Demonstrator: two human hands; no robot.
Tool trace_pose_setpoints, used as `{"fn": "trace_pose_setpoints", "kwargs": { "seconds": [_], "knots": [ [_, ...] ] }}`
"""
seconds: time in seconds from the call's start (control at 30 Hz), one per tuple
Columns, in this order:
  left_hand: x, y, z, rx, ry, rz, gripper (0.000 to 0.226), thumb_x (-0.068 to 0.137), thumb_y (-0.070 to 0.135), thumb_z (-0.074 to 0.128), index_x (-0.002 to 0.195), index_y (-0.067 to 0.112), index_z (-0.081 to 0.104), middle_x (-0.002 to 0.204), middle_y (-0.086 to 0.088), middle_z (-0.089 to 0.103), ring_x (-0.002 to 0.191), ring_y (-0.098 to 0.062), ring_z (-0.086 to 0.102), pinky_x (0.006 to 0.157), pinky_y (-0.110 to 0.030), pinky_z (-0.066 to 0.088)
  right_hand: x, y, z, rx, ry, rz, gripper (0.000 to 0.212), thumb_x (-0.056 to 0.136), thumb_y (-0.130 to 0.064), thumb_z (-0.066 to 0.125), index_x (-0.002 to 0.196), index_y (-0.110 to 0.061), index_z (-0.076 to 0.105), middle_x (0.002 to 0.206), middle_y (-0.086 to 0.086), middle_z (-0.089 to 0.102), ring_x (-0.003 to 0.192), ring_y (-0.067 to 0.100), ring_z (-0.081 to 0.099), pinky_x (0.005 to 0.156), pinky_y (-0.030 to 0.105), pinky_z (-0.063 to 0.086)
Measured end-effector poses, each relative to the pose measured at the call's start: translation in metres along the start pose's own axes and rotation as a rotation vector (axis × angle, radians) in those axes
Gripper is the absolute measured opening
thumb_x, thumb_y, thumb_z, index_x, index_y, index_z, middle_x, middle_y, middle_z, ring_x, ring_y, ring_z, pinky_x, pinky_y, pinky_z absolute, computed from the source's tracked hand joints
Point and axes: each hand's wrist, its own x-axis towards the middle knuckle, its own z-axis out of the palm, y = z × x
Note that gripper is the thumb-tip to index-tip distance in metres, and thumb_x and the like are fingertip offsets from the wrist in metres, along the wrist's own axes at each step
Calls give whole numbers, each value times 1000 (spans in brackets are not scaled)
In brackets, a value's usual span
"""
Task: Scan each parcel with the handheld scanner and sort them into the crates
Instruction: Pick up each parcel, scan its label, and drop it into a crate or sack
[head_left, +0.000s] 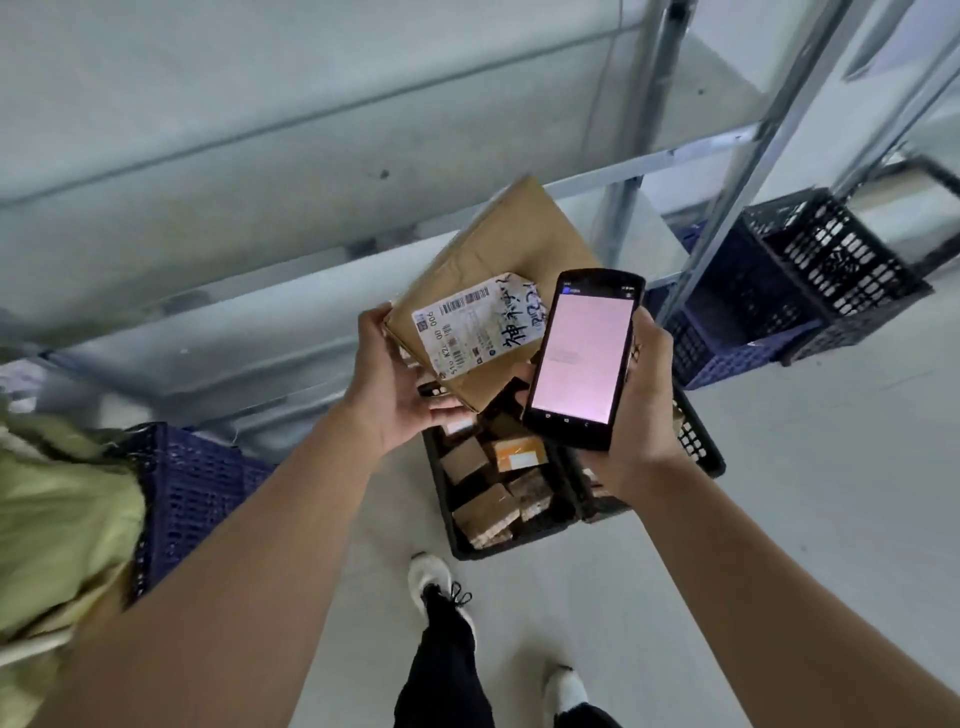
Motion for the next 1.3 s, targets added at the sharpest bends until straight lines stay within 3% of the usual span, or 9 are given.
{"fn": "trace_pose_setpoints", "kwargs": {
  "seconds": [0.27,0.4,0.5,0.6,0.8,0.87,0.97,1.17,1.3],
  "knots": [
    [-118,50,10,17,72,402,74,101,75,29,142,23,62,130,-18,72,121,-40,69,118,-63,40,-81,-84,70,-39,-183,-83,66,101,-67,32,110,-17,75,92,13,74,89,33,69,78,40,50],
    [-169,79,18,17,43,667,41,109,59,36,114,49,75,116,-2,79,113,-28,73,101,-49,56,-110,-118,110,-24,-253,-137,63,101,-66,35,112,-19,75,96,11,75,98,37,68,82,42,51],
    [-199,99,8,16,45,800,33,110,34,45,131,26,69,113,-7,78,111,-28,72,93,-54,61,-127,-134,135,7,-318,-156,65,100,-65,36,124,-13,67,101,15,72,93,37,69,74,38,58],
    [-225,118,-12,30,18,887,18,105,34,57,106,17,64,103,-14,75,99,-29,73,89,-60,61,-141,-140,162,28,-401,-178,66,97,-66,41,126,-13,67,113,16,65,96,36,69,77,39,58],
    [-273,149,-57,169,-99,964,65,64,55,96,97,18,54,95,-12,79,89,-28,75,82,-47,59,-168,-135,211,-21,-512,-170,75,84,-71,51,128,-13,68,122,26,59,93,39,70,76,42,57],
    [-285,159,-72,167,-99,982,60,69,42,91,119,23,63,106,-19,78,96,-33,74,90,-59,54,-173,-131,225,-8,-507,-179,74,85,-67,52,132,-11,67,118,22,62,97,40,70,79,44,57],
    [-301,174,-92,210,-98,1047,83,75,32,85,149,46,49,117,-17,74,104,-30,74,88,-45,56,-180,-127,244,-20,-487,-200,65,95,-55,41,133,-10,68,113,21,68,99,41,70,81,45,57],
    [-329,205,-110,275,-51,1125,95,79,29,87,154,58,38,141,-1,64,123,-24,69,80,-38,57,-196,-124,266,-179,-458,-144,65,103,-50,30,139,-8,66,136,26,69,95,40,70,82,45,58],
    [-340,224,-112,340,-67,1132,104,74,28,93,155,58,35,144,-5,59,126,-27,65,68,-32,59,-207,-119,266,-340,-487,-44,64,103,-49,33,139,-8,67,129,29,71,91,40,69,80,47,56]
  ]
}}
